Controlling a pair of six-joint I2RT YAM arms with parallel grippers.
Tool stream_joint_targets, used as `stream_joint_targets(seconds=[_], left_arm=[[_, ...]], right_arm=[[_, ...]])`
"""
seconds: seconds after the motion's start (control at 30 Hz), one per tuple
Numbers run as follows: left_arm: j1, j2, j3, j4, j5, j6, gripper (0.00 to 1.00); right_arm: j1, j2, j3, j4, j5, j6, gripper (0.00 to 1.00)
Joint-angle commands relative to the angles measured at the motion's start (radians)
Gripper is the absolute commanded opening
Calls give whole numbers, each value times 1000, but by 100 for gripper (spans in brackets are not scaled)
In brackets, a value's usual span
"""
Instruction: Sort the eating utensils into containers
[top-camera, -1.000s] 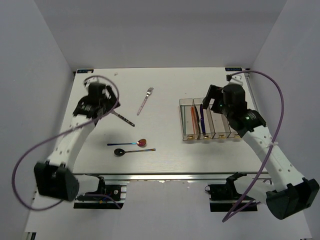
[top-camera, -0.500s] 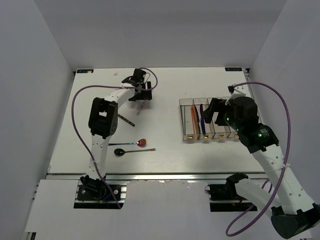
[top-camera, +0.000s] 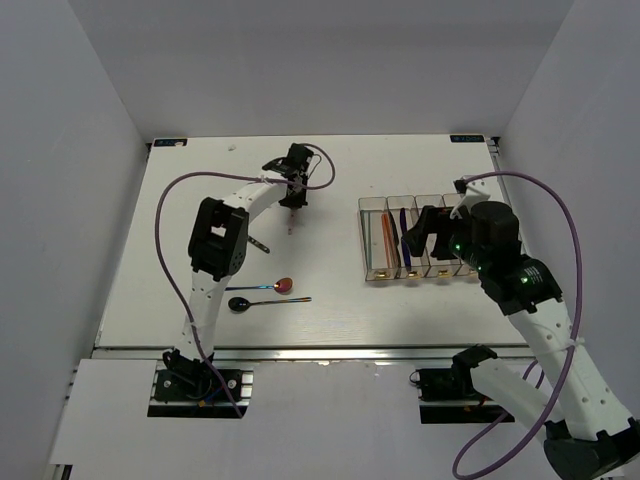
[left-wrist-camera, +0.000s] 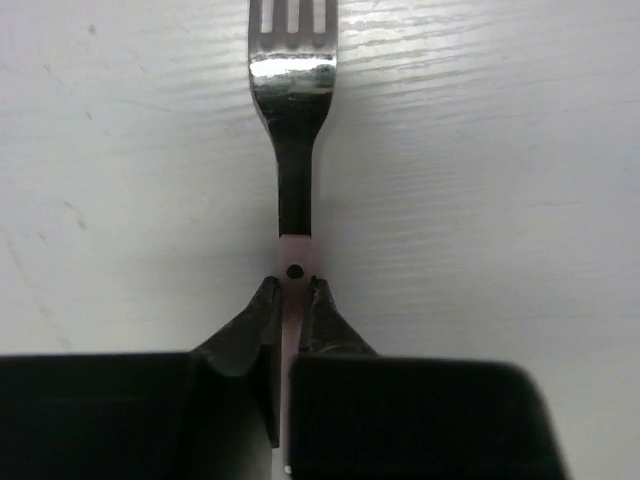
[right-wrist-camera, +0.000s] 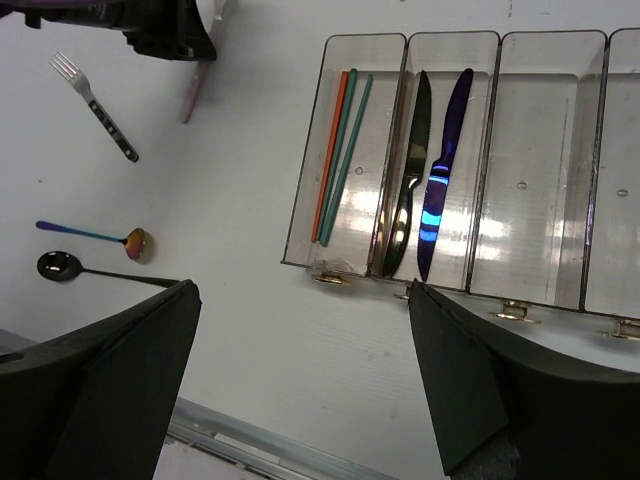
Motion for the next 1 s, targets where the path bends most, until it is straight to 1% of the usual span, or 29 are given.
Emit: stream_joint_targets(seconds=[0.0,0.03,0.1,0.17,0.2,0.23,0.27,0.3,0.33,0.37,0.43,0.47,0.5,0.53,0.57,0.6,0.63,0.67,0.7,0.73,0.77,0.8,0.9,0.97], left_arm=[[-29,36,-7,-55,-6,-5,1],[-31,25,-7,-52,17,-17,0],[-37,-43,-30,1,46,-83,0],[-39,-114,-50,79,45,-147,0],[-42,-201,-99,116,46,-229,0],[-43,-247,-133,167,65,-274,0],[-46,-292,-173,281,110,-320,0],[-51,-336,-212,332,120,-413,0],[-66,-407,-275,378,124,-457,0],[-75,-433,-295,444,132,-498,0],[-118,-473,-338,475,129,-607,0],[-137,-479,-354,533,135,-647,0],[-178,-481,-368,562,147,-711,0],[-199,-469,-371,592,141,-741,0],[-222,-461,-369,609,137,-800,0],[-242,-453,-374,633,134,-827,0],[-288,-446,-378,674,120,-848,0],[-311,-421,-369,726,102,-864,0],[-356,-403,-353,742,85,-871,0],[-373,-380,-331,773,74,-871,0],[-390,-322,-267,779,80,-870,0],[-419,-290,-235,782,91,-865,0],[-465,-190,-155,819,106,-850,0],[-480,-162,-156,885,108,-858,0]], right_arm=[[1,-44,5,19,1,-9,89],[-1,-53,2,22,9,5,89],[1,-70,-8,33,32,19,89],[1,-73,0,25,45,42,89],[1,-81,3,15,62,48,89],[-1,-88,5,13,73,54,89],[1,-96,8,13,88,65,89],[-1,-105,17,10,114,72,89],[-2,-119,23,1,125,78,89],[-1,-125,32,-4,134,92,89],[-1,-136,58,-33,159,106,89],[-1,-137,68,-45,167,112,89],[-2,-139,78,-59,173,121,89],[-1,-140,95,-80,174,126,89],[-1,-143,106,-93,177,129,89],[-2,-153,117,-102,191,132,89],[-1,-154,141,-113,200,134,89],[-1,-157,156,-140,214,134,89],[-1,-160,173,-155,239,132,89],[-1,-162,192,-174,248,131,89],[-2,-160,225,-204,254,128,89],[-2,-165,239,-218,260,125,89],[-1,-182,281,-258,279,118,89],[-1,-190,305,-277,289,108,89]])
